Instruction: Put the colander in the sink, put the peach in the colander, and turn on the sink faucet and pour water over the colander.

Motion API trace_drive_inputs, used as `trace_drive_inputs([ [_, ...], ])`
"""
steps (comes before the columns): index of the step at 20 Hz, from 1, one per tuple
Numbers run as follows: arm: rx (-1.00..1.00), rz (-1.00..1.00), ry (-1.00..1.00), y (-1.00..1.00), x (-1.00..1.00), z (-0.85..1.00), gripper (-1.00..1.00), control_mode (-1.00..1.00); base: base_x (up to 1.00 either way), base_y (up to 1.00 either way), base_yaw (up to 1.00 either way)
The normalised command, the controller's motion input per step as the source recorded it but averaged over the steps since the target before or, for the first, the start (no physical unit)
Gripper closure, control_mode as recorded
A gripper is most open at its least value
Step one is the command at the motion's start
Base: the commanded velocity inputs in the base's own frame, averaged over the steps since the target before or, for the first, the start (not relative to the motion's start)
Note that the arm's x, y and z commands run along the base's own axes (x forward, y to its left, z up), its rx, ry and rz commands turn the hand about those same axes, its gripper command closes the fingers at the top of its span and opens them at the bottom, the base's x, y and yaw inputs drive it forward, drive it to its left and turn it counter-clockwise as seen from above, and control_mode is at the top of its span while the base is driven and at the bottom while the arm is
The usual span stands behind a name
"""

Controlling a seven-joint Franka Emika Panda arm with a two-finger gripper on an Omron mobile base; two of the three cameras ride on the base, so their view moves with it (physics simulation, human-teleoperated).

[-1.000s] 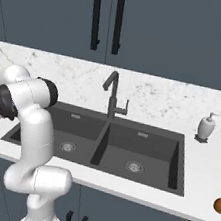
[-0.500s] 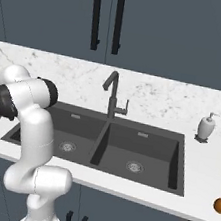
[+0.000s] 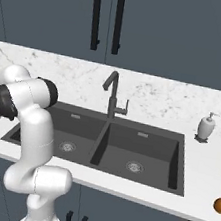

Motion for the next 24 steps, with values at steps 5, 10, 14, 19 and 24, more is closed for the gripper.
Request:
trace_drive_inputs([
  [5, 0.0, 0.0, 0.0, 0.0, 0.0, 0.0, 1.0, -1.0, 0.0, 0.0, 0.0],
  [10, 0.0, 0.0, 0.0, -0.01, 0.0, 0.0, 1.0, -1.0, 0.0, 0.0, 0.0],
  [14, 0.01, 0.0, 0.0, -0.28, 0.0, 0.06, 1.0, -1.0, 0.0, 0.0, 0.0],
  [19, 0.07, 0.0, -0.01, -0.55, -0.04, 0.09, 1.0, -1.0, 0.0, 0.0, 0.0],
  [24, 0.07, -0.01, -0.01, -0.68, -0.05, 0.02, 1.0, -1.0, 0.0, 0.0, 0.0],
])
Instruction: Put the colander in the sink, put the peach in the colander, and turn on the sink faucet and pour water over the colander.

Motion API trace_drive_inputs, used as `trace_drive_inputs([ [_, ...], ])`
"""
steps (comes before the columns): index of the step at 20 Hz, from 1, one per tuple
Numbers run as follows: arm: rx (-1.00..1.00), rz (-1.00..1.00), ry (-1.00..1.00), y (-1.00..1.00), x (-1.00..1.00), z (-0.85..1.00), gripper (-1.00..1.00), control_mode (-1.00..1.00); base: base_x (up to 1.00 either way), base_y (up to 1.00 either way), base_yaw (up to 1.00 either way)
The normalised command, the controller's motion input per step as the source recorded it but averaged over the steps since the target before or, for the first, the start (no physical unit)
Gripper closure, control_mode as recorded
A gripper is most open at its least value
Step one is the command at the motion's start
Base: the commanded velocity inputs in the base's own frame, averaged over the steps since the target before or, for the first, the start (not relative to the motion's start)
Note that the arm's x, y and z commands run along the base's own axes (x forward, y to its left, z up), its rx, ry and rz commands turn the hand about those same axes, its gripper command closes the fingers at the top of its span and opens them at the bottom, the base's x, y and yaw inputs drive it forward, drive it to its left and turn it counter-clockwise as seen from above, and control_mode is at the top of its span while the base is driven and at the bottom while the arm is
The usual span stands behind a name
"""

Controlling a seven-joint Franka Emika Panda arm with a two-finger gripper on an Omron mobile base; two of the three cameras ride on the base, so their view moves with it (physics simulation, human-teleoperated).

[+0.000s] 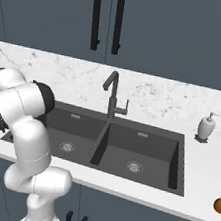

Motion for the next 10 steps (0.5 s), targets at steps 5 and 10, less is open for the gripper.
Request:
trace_drive_inputs([
  [5, 0.03, -0.05, 0.0, -0.57, -0.03, 0.0, 1.0, -1.0, 0.0, 0.0, 0.0],
  [10, 0.01, -0.03, 0.0, -0.45, -0.08, 0.02, 1.0, -1.0, 0.0, 0.0, 0.0],
])
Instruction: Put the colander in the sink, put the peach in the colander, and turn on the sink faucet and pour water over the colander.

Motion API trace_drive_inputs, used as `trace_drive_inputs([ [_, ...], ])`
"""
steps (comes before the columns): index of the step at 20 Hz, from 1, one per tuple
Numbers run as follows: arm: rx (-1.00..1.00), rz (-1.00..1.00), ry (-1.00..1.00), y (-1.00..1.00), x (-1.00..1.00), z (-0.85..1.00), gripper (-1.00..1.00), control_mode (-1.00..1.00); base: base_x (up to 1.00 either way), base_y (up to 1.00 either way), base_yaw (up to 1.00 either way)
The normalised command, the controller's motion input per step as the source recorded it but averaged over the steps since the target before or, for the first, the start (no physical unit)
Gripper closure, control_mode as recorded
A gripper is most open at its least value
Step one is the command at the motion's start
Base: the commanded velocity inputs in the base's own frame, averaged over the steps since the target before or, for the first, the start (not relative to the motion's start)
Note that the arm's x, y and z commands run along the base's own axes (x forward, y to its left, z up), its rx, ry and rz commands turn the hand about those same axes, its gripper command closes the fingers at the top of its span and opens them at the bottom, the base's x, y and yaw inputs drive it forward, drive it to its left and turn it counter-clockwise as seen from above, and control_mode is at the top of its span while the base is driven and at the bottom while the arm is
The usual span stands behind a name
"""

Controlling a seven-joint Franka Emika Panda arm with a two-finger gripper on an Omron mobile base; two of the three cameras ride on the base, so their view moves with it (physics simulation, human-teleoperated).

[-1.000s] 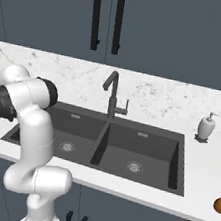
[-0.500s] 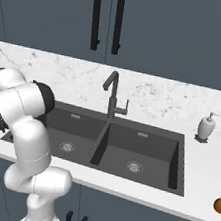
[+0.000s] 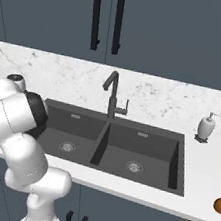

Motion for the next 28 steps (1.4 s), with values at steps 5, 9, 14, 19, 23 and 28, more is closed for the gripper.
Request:
trace_drive_inputs([
  [5, 0.0, -0.01, 0.0, -0.49, -0.18, 0.0, 1.0, -1.0, 0.0, 0.0, 0.0],
  [9, 0.0, -0.01, 0.0, -0.47, -0.13, 0.0, 1.0, -1.0, 0.0, 0.0, 0.0],
  [14, 0.0, -0.02, 0.0, -0.47, -0.12, 0.0, 1.0, -1.0, 0.0, 0.0, 0.0],
  [19, 0.0, -0.06, 0.0, -0.47, 0.0, 0.0, 1.0, -1.0, 0.0, 0.0, 0.0],
  [23, 0.0, -0.11, 0.0, -0.41, 0.02, 0.0, 1.0, -1.0, 0.0, 0.0, 0.0],
  [28, 0.0, -0.15, 0.0, -0.43, 0.13, 0.0, 1.0, -1.0, 0.0, 0.0, 0.0],
])
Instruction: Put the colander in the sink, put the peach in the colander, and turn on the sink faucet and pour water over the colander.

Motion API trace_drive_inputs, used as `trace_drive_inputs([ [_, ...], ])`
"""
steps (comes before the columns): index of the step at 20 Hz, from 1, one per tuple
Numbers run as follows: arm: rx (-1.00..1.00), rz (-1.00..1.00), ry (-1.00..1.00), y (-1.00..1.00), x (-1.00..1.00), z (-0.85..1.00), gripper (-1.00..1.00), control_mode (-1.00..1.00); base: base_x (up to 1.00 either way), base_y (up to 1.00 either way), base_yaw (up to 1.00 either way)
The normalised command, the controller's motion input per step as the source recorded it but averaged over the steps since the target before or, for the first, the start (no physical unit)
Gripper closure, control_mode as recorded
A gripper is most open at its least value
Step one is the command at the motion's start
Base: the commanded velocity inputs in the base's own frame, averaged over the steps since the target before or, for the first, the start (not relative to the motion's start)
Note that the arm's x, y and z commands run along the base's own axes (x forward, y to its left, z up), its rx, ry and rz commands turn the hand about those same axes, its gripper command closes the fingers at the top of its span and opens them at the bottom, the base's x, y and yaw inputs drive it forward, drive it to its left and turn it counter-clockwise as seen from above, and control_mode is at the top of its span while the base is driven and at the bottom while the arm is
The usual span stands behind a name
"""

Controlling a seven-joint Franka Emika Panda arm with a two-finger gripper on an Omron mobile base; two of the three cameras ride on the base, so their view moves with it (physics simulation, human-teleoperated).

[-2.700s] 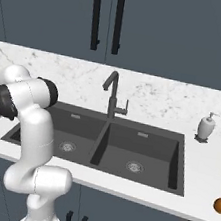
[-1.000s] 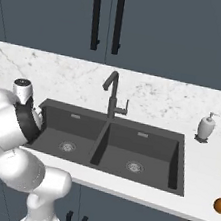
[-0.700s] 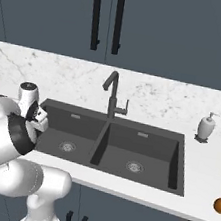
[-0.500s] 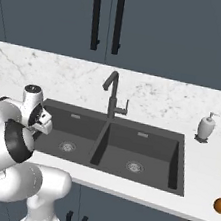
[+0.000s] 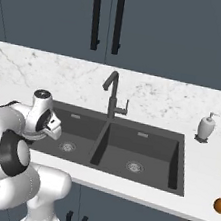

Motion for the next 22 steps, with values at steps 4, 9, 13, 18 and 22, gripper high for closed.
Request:
trace_drive_inputs([
  [4, 0.0, -0.17, 0.0, -0.42, 0.18, 0.0, 1.0, -1.0, 0.0, 0.0, 0.0],
  [9, 0.01, -0.16, 0.0, -0.38, 0.19, 0.0, 1.0, -1.0, 0.0, 0.0, 0.0],
  [13, 0.0, -0.13, 0.0, -0.34, 0.1, 0.0, 1.0, -1.0, 0.0, 0.0, 0.0],
  [18, 0.01, -0.17, 0.0, -0.19, 0.09, 0.0, 1.0, -1.0, 0.0, 0.0, 0.0],
  [22, 0.01, -0.28, 0.0, -0.03, 0.2, 0.0, 1.0, -1.0, 0.0, 0.0, 0.0],
])
